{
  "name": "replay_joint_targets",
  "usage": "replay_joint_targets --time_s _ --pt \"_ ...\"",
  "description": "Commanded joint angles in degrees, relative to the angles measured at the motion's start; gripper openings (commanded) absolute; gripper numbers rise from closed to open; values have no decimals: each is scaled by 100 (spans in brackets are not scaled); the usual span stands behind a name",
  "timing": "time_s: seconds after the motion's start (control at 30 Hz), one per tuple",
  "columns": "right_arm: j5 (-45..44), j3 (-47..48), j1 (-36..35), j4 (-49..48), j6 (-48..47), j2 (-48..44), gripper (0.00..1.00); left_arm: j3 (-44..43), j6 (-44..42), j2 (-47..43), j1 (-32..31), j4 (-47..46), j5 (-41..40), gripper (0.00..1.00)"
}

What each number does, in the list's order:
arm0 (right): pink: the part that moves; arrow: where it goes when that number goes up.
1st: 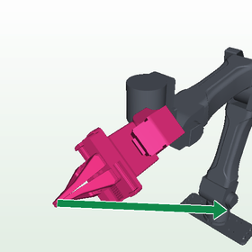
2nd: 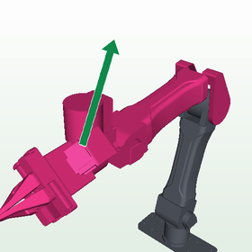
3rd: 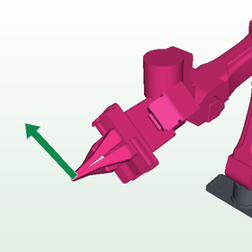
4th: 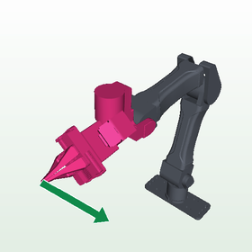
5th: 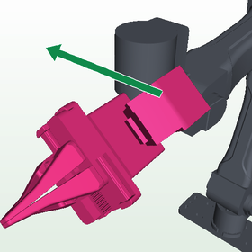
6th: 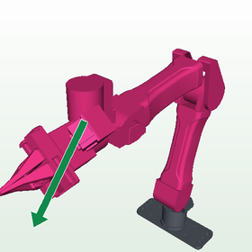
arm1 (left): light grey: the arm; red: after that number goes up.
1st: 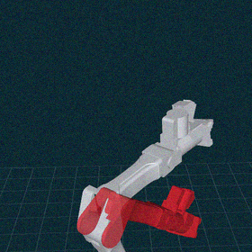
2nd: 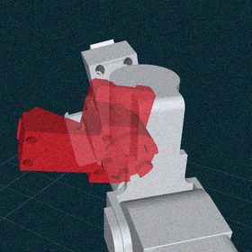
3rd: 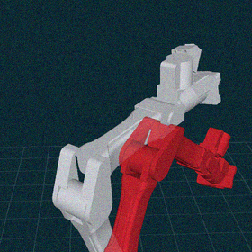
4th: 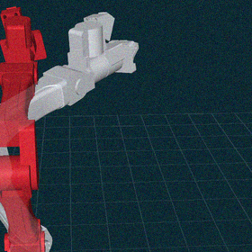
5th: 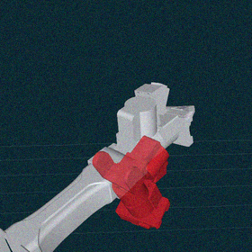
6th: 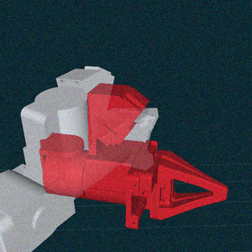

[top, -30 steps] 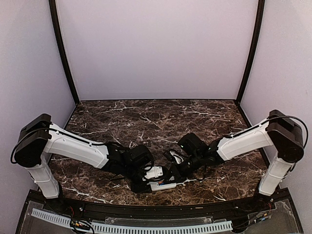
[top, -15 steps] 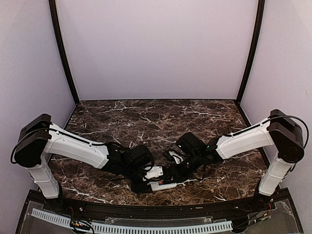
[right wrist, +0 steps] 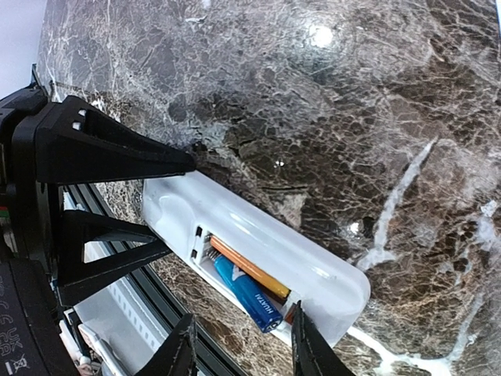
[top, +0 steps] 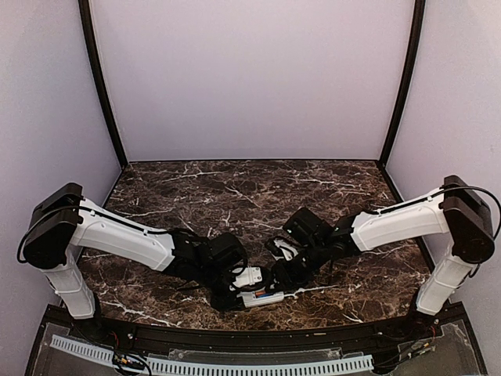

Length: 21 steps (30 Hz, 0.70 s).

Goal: Load the batteries into the remote control
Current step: Load the battery into the battery compartment, then press the battery in the battery compartment.

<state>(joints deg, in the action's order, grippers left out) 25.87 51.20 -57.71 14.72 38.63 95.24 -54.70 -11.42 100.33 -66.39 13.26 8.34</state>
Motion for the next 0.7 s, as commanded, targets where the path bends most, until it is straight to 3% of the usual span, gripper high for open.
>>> replay_joint_targets --time_s 0.0,0.13,0.23,0.67 --pt "-242 254 -64 516 -126 -119 36 77 63 118 -41 89 133 54" --pt "-422 346 -60 902 -11 -231 22 94 61 122 -41 60 117 54" --pt "-203 176 -81 661 213 -199 15 120 81 122 -41 29 120 54" --pt "-389 316 -111 688 178 30 10 153 114 109 -41 -16 123 52"
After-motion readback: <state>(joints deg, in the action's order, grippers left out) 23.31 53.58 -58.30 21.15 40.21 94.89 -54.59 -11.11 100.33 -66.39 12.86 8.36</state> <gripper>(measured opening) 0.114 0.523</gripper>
